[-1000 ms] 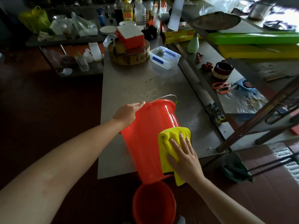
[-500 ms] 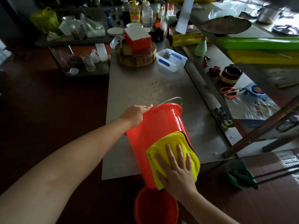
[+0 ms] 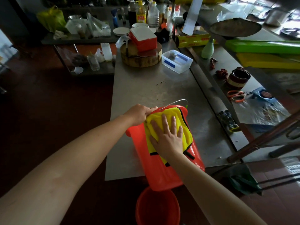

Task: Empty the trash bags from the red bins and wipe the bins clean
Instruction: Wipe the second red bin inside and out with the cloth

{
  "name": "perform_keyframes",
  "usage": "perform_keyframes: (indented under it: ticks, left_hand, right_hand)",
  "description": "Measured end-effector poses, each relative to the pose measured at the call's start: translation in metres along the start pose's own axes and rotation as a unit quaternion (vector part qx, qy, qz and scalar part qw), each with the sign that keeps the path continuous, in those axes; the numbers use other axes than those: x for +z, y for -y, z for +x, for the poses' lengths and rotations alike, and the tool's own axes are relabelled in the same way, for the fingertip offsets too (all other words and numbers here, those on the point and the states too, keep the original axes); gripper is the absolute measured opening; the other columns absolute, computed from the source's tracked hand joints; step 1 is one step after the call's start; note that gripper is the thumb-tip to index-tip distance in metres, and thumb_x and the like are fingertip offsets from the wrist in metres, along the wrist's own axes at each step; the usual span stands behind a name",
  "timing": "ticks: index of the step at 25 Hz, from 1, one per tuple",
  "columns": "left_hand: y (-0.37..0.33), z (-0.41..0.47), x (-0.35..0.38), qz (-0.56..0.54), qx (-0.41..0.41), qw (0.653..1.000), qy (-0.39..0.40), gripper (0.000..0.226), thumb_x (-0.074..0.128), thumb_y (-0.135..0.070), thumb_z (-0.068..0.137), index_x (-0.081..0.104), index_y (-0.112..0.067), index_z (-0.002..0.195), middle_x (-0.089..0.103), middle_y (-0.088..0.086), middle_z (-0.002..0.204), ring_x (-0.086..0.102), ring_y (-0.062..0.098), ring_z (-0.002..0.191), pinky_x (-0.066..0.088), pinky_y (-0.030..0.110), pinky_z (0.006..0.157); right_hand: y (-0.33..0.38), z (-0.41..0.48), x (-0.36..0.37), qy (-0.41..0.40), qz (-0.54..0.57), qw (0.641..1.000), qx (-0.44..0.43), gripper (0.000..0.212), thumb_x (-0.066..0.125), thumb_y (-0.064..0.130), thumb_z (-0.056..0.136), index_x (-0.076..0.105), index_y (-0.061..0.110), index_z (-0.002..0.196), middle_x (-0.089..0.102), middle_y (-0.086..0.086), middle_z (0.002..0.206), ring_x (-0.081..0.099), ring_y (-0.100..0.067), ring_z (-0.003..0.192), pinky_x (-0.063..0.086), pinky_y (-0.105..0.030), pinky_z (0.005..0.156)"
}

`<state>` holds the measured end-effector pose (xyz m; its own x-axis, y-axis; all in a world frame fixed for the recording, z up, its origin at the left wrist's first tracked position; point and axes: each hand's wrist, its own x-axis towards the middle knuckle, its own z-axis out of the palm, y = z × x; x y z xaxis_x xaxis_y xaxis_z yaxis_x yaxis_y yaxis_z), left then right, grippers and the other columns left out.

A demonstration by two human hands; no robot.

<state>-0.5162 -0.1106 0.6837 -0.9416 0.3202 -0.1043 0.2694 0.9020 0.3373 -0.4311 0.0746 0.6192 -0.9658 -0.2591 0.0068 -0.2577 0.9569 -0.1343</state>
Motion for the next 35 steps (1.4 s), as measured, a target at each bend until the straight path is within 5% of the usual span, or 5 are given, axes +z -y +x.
perform_keyframes:
  ticks: [12, 25, 35]
  left_hand:
    - [-0.011, 0.001, 0.002, -0.026, -0.021, 0.999, -0.012, 0.06, 0.042, -0.001, 0.097, 0.045, -0.031, 0.149, 0.067, 0.005, 0.13, 0.061, 0.019, 0.124, 0.047, 0.032, 0.104]
    - [0.0, 0.0, 0.012, 0.002, -0.02, 0.999, -0.037, 0.056, 0.042, -0.007, 0.099, 0.045, -0.034, 0.149, 0.054, 0.007, 0.146, 0.053, 0.029, 0.132, 0.045, 0.036, 0.107]
    - [0.004, -0.009, 0.019, -0.018, -0.031, 0.998, -0.055, 0.058, 0.045, -0.005, 0.095, 0.048, -0.029, 0.147, 0.066, 0.012, 0.131, 0.062, 0.033, 0.118, 0.051, 0.04, 0.096]
  right_hand:
    - [-0.069, -0.146, 0.042, -0.05, -0.007, 0.998, -0.03, 0.068, 0.027, 0.075, 0.096, 0.018, 0.048, 0.157, 0.006, 0.001, 0.17, 0.002, -0.039, 0.155, 0.029, -0.068, 0.112]
    - [-0.022, 0.021, -0.006, 0.017, 0.051, 0.999, 0.006, 0.068, 0.026, 0.077, 0.094, -0.001, 0.056, 0.153, -0.014, 0.005, 0.168, -0.02, -0.034, 0.152, 0.011, -0.068, 0.117]
    - [-0.07, -0.11, 0.039, -0.06, 0.016, 0.998, -0.025, 0.068, 0.026, 0.077, 0.095, 0.016, 0.05, 0.157, 0.003, 0.002, 0.17, -0.001, -0.035, 0.155, 0.032, -0.066, 0.111]
